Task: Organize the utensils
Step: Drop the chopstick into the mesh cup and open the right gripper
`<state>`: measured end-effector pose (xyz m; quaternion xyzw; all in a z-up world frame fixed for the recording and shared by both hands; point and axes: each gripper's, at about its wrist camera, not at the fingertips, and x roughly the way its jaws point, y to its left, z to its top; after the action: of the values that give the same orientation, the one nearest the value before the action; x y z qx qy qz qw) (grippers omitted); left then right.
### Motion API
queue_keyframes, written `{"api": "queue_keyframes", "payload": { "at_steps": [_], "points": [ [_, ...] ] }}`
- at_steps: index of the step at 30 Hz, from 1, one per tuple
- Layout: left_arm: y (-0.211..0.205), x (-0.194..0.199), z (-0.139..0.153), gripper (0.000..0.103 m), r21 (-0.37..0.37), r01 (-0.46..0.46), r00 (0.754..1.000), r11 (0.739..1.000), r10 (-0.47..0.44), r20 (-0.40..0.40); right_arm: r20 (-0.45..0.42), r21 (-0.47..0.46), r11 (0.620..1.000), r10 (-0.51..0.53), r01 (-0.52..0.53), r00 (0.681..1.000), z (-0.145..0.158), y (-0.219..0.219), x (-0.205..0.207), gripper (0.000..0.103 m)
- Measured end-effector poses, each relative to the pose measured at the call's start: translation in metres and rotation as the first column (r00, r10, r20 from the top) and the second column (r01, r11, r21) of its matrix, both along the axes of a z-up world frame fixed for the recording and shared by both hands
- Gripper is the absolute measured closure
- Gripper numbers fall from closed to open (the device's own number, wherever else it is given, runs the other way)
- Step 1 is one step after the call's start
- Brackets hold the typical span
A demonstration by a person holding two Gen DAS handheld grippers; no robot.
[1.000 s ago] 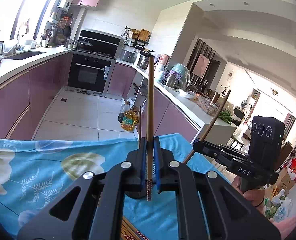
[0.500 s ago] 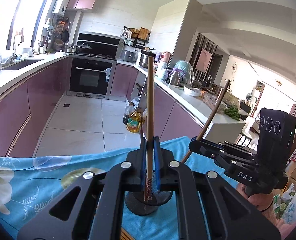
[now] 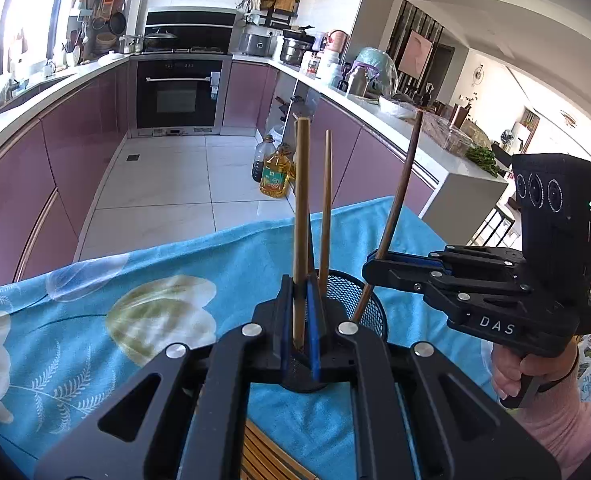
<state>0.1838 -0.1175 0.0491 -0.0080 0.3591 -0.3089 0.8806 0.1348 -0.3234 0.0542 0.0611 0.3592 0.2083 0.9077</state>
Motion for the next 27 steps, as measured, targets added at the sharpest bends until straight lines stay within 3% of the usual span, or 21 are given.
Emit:
{"api": "queue_keyframes", "payload": {
  "at_steps": [9, 15, 19, 24, 27],
  "points": [
    [-0.003, 0.025, -0.018, 0.095, 0.006, -0.028, 0.999, 1.000, 0.029, -0.043, -0.036, 0.014, 0.999, -0.033, 0.034, 0.999, -0.010, -0.001, 0.012, 0.095],
    [0.001, 0.022, -0.024, 0.092, -0.023, -0.040, 0.998, 0.999, 0.039, -0.044, -0.009, 0.025, 0.998, -0.059, 0.059, 0.998, -0.007, -0.004, 0.008, 0.090],
    [0.012, 0.010, -0.023, 0.074, -0.036, -0.078, 0.997, 0.996, 0.078, -0.001, 0.026, 0.024, 0.998, -0.061, 0.061, 0.998, -0.003, -0.004, 0.000, 0.081],
    [0.031, -0.014, -0.017, 0.064, -0.047, -0.129, 0.989, 0.990, 0.133, 0.068, 0.074, 0.021, 0.999, -0.042, 0.041, 0.996, 0.003, 0.001, -0.016, 0.074],
    [0.044, -0.033, -0.012, 0.053, -0.041, -0.160, 0.979, 0.986, 0.164, 0.117, 0.111, 0.020, 1.000, -0.017, 0.015, 0.994, 0.008, 0.006, -0.032, 0.068]
  ]
}}
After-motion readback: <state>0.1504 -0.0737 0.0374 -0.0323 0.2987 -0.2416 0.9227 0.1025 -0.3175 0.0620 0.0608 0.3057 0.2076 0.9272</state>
